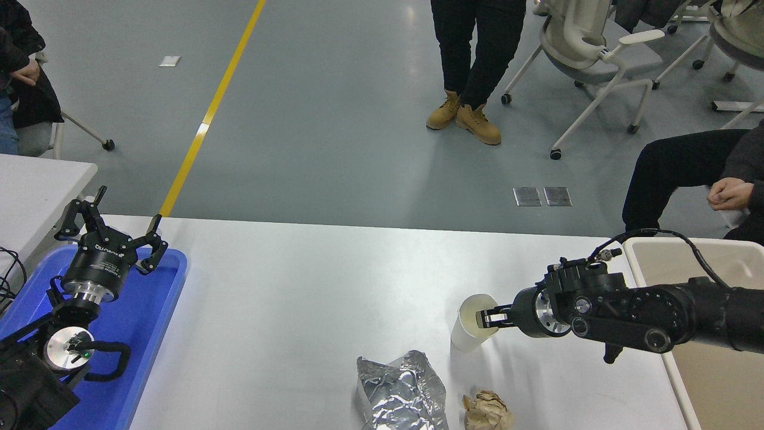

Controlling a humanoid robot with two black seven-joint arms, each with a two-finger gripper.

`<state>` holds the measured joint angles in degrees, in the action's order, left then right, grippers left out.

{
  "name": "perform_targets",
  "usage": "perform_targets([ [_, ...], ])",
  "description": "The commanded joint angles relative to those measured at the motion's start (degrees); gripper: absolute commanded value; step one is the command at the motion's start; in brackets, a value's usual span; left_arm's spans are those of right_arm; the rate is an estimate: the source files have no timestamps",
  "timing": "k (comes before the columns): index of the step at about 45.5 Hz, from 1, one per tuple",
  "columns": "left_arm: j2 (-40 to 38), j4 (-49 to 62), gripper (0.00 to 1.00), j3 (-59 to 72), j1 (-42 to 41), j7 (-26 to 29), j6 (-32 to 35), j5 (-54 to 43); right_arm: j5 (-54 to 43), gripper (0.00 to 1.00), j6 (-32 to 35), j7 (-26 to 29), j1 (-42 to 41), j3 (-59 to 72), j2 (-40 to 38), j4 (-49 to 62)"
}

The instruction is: Clean the table surface

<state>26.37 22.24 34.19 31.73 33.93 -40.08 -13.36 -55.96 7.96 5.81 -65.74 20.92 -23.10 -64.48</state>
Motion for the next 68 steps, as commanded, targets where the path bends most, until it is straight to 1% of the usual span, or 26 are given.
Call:
perform_targets([
  [1, 0.0, 0.0, 1.00, 0.0, 0.0, 0.0, 0.0, 0.0, 1.9, 0.00, 1.6, 0.2, -2.8, 0.1, -1.5, -2.4],
  [10, 0.1, 0.0, 1.00, 0.0, 0.0, 0.0, 0.0, 0.0, 8.0, 0.00, 4.2, 1.2, -9.8, 1.7, -6.2, -8.7],
  [20, 0.1, 0.0, 1.00, 0.0, 0.0, 0.0, 0.0, 0.0, 9.7, 0.00, 6.5, 1.4, -20.5, 5.2, -13.5, -17.3],
  [26, 0.1, 0.0, 1.00, 0.0, 0.0, 0.0, 0.0, 0.0, 14.2, 0.00, 11.5, 1.7, -30.8, 8.4, -18.9, -21.0],
  [30, 0.1, 0.0, 1.00, 0.0, 0.0, 0.0, 0.0, 0.0, 15.2, 0.00, 15.8, 1.7, -37.0, 9.2, -21.6, -21.6],
  [37, 0.1, 0.0, 1.00, 0.0, 0.0, 0.0, 0.0, 0.0, 15.2, 0.00, 23.0, 1.7, -45.3, 9.1, -25.5, -21.5],
  [44, 0.0, 0.0, 1.00, 0.0, 0.0, 0.0, 0.0, 0.0, 15.2, 0.00, 27.8, 1.7, -51.8, 8.8, -27.3, -21.1],
  [50, 0.0, 0.0, 1.00, 0.0, 0.0, 0.0, 0.0, 0.0, 15.2, 0.00, 29.9, 1.7, -54.7, 9.0, -28.3, -21.0],
  [54, 0.0, 0.0, 1.00, 0.0, 0.0, 0.0, 0.0, 0.0, 15.0, 0.00, 30.2, 1.7, -55.0, 9.2, -28.5, -20.9],
  [60, 0.0, 0.0, 1.00, 0.0, 0.0, 0.0, 0.0, 0.0, 14.3, 0.00, 29.7, 1.7, -53.6, 9.5, -28.5, -18.9],
  [68, 0.0, 0.0, 1.00, 0.0, 0.0, 0.0, 0.0, 0.0, 14.1, 0.00, 29.6, 1.7, -50.5, 9.6, -28.5, -11.4],
])
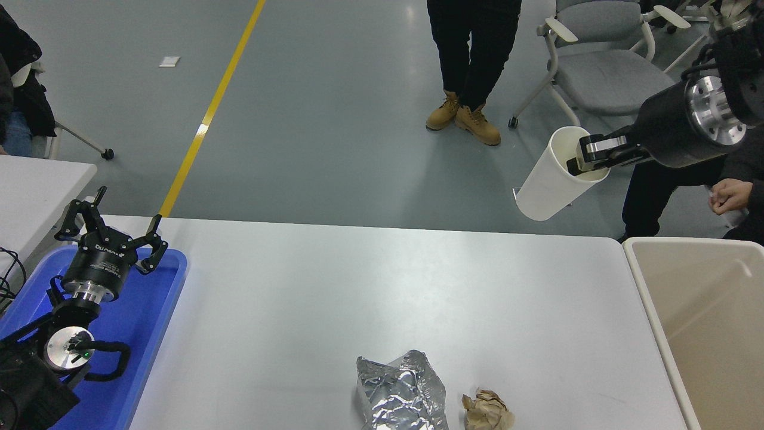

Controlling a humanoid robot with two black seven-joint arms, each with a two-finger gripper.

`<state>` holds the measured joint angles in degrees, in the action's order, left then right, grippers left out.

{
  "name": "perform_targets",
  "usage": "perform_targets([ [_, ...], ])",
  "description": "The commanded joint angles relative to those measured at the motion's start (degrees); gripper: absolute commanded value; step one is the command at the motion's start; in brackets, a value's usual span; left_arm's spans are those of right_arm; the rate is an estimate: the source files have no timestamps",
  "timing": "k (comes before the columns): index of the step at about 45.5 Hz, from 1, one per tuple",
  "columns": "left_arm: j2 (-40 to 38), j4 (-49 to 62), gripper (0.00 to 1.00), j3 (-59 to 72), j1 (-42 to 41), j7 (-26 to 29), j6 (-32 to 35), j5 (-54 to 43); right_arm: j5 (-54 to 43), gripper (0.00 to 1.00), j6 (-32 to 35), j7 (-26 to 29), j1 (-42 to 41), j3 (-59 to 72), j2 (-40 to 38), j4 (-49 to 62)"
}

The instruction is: Clean the table surface

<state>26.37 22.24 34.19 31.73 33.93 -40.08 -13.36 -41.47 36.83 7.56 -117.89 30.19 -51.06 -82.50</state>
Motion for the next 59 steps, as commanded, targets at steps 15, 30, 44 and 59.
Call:
perform_targets([
  [15, 0.0, 0.0, 1.00, 0.0, 0.0, 0.0, 0.0, 0.0, -2.0, 0.00, -3.3, -0.1, 12.8, 0.3, -1.5, 21.8],
  [30, 0.0, 0.0, 1.00, 0.0, 0.0, 0.0, 0.0, 0.0, -0.9, 0.00, -15.6, -0.1, 28.5, -0.4, -1.1, 35.6],
  [44, 0.0, 0.0, 1.00, 0.0, 0.0, 0.0, 0.0, 0.0, 7.5, 0.00, -28.1, -0.3, 42.3, -1.3, 0.8, 44.7],
  [59, 0.0, 0.0, 1.00, 0.0, 0.0, 0.0, 0.0, 0.0, 21.2, 0.00, -45.3, -0.7, 60.1, -6.1, 9.6, 51.6],
])
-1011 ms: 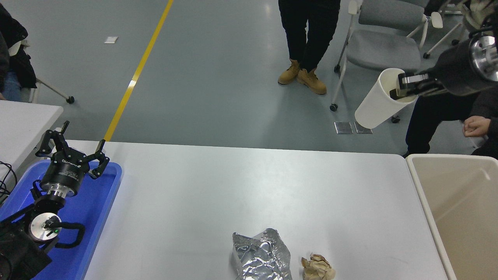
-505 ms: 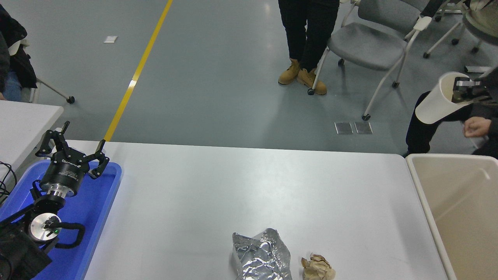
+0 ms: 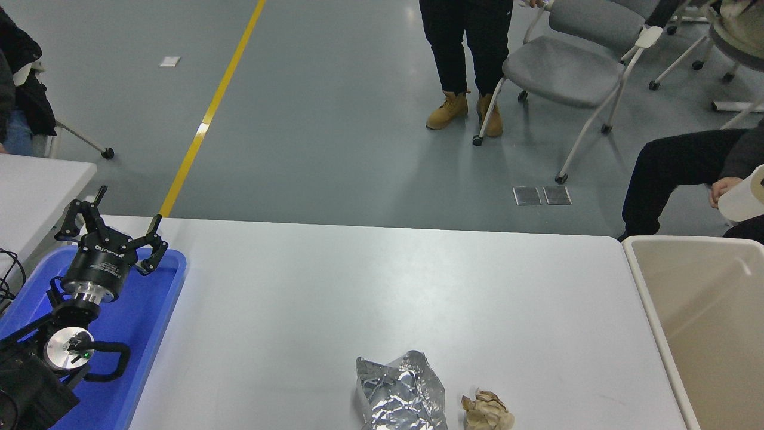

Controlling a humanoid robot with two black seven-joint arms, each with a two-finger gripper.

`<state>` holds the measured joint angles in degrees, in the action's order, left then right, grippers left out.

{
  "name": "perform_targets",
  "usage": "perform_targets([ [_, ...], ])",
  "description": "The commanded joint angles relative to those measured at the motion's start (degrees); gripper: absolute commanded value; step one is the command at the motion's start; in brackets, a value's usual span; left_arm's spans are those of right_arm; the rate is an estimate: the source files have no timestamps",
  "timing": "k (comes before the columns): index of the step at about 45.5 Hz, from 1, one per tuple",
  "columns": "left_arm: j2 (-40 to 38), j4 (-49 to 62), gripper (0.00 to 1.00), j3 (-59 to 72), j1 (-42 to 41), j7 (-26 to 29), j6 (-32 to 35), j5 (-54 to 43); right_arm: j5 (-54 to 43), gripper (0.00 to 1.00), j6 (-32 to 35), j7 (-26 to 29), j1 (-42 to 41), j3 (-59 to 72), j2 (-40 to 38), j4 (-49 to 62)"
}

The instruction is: Clean the table surface

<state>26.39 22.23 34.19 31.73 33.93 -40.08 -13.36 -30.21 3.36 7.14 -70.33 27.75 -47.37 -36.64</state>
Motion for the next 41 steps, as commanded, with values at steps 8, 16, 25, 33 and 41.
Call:
perform_targets([
  [8, 0.0, 0.0, 1.00, 0.0, 0.0, 0.0, 0.0, 0.0, 12.2, 0.00, -20.5, -0.5, 19.5, -7.1, 12.0, 9.9],
  [16, 0.1, 0.0, 1.00, 0.0, 0.0, 0.0, 0.0, 0.0, 12.2, 0.00, -25.9, -0.6, 25.7, -12.5, 19.5, 18.3],
  [25, 0.0, 0.0, 1.00, 0.0, 0.0, 0.0, 0.0, 0.0, 12.2, 0.00, -26.3, -0.5, 28.8, -19.2, 25.7, 27.8],
  [33, 0.1, -0.1, 1.00, 0.0, 0.0, 0.0, 0.0, 0.0, 12.2, 0.00, -26.3, -0.5, 30.2, -21.2, 26.4, 28.1],
  [41, 0.1, 0.0, 1.00, 0.0, 0.0, 0.0, 0.1, 0.0, 13.2, 0.00, -26.1, -0.5, 31.0, -21.3, 26.7, 28.1],
])
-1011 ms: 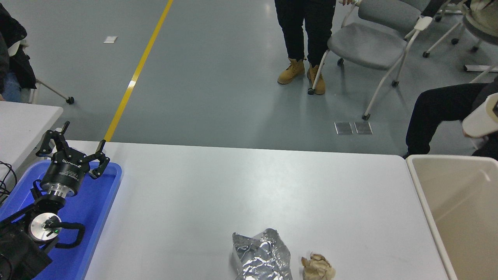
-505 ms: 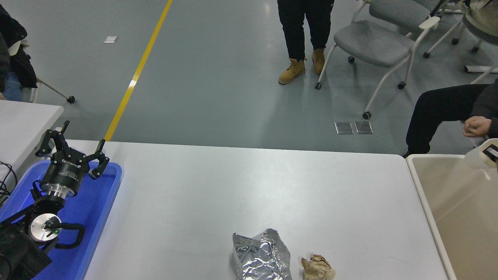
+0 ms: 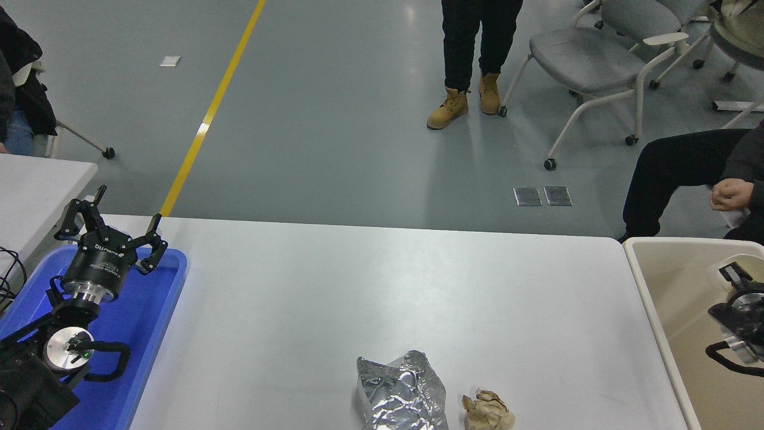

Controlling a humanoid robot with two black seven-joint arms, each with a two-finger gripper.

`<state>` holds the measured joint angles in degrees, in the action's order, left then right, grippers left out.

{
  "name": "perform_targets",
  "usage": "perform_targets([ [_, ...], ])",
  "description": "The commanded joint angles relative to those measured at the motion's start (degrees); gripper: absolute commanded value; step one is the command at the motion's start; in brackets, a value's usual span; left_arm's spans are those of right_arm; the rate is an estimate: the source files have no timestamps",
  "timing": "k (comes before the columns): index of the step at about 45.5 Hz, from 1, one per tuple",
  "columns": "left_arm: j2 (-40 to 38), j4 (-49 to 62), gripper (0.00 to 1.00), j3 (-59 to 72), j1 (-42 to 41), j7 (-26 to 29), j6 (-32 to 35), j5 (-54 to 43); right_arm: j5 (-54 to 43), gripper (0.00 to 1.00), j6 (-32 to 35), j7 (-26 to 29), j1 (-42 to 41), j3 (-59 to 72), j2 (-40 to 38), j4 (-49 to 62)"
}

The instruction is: Clean the table surface

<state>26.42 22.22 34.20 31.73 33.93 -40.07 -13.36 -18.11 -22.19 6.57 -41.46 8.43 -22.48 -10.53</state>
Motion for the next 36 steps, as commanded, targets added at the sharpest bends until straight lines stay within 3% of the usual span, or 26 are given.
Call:
perform_targets([
  [1, 0.0, -0.1, 1.00, 0.0, 0.0, 0.0, 0.1, 0.0, 1.6, 0.08, -0.6, 0.2, 2.1, -1.9, 1.8, 2.0],
  [5, -0.1, 0.0, 1.00, 0.0, 0.0, 0.0, 0.1, 0.0, 3.1, 1.00, -0.7, 0.3, 2.0, -2.0, 1.6, 1.8],
  [19, 0.0, 0.0, 1.00, 0.0, 0.0, 0.0, 0.1, 0.0, 3.7, 1.00, 0.3, 0.5, 1.2, -3.9, 0.7, 0.3],
  [36, 0.0, 0.0, 1.00, 0.0, 0.0, 0.0, 0.0, 0.0, 3.5, 1.00, 0.3, 0.1, 0.9, -3.9, -5.3, -10.5],
])
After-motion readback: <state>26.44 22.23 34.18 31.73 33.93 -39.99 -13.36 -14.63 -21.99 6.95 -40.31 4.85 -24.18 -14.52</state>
